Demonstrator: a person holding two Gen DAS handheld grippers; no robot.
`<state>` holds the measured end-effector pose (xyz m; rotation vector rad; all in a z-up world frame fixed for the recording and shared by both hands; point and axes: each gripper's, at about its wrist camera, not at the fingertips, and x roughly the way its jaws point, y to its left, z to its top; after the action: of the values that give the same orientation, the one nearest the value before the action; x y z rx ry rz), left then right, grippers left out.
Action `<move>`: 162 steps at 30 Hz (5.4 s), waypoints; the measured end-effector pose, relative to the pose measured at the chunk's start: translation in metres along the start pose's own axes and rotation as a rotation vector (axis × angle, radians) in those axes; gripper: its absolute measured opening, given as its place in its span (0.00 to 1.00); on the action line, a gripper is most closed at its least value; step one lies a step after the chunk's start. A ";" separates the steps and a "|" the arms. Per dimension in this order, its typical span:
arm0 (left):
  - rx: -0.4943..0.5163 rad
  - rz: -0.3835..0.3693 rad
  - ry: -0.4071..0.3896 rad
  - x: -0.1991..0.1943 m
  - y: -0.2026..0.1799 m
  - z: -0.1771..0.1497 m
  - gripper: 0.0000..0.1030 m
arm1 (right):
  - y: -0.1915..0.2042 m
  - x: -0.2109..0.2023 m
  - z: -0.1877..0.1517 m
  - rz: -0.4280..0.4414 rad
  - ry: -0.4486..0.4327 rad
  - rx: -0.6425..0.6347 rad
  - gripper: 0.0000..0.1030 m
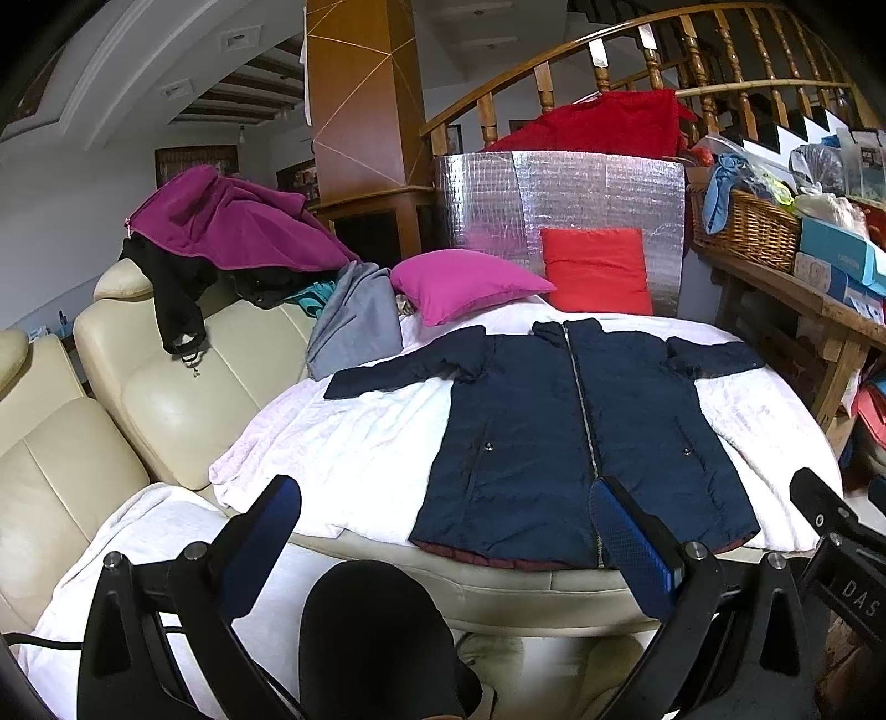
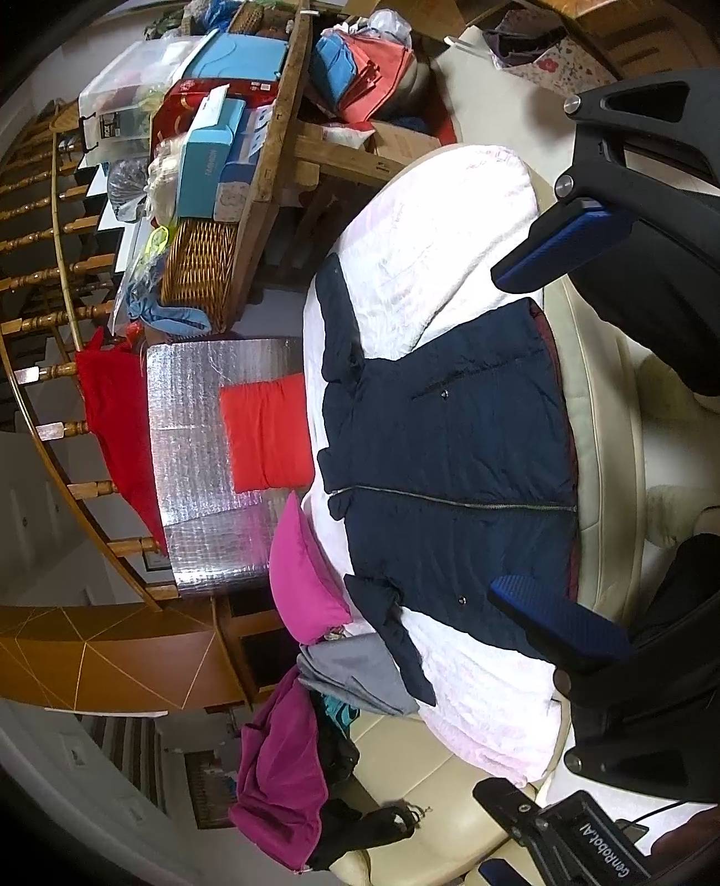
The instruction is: Fold large clothes
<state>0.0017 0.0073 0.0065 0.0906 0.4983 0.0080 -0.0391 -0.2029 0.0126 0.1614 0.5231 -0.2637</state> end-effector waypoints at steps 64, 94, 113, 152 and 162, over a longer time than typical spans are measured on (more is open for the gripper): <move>-0.018 0.121 0.144 0.191 -0.027 0.071 1.00 | -0.002 0.214 0.096 -0.039 0.100 0.021 1.00; 0.054 0.009 0.540 0.481 -0.123 0.045 1.00 | -0.301 0.545 0.167 0.120 0.209 0.817 1.00; 0.061 -0.092 0.561 0.497 -0.115 0.046 1.00 | -0.342 0.625 0.192 0.061 0.104 0.860 0.12; 0.019 -0.295 0.121 0.434 -0.147 0.101 1.00 | -0.157 0.507 0.144 0.319 0.204 0.698 0.74; 0.207 -0.234 0.200 0.481 -0.229 0.101 1.00 | -0.165 0.572 0.139 0.210 0.309 0.623 0.66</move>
<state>0.4696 -0.2149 -0.1548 0.2350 0.7065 -0.2664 0.4556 -0.5085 -0.1759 0.8689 0.7123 -0.1893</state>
